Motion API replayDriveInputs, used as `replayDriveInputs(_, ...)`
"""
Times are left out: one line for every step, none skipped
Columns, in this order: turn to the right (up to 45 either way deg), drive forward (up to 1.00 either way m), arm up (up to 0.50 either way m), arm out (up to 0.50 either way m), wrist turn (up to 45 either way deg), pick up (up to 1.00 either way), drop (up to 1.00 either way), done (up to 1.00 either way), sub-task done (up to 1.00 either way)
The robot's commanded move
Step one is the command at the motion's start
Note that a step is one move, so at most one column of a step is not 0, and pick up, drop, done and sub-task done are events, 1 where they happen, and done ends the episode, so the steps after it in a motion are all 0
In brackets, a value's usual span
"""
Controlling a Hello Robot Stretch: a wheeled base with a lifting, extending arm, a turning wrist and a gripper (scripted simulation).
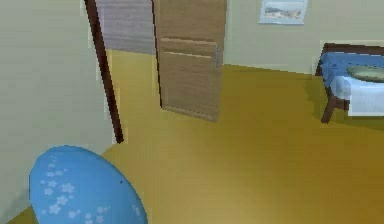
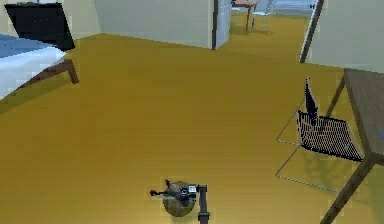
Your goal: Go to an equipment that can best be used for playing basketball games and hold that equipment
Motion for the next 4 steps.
replayDriveInputs(0.0,0.00,0.00,0.00,24.0,0.00,0.00,0.00,0.00)
replayDriveInputs(0.0,0.00,-0.30,0.00,0.0,0.00,0.00,0.00,0.00)
replayDriveInputs(0.0,0.00,0.00,0.00,0.0,1.00,0.00,0.00,0.00)
replayDriveInputs(0.0,0.00,0.10,0.00,0.0,0.00,0.00,0.00,0.00)
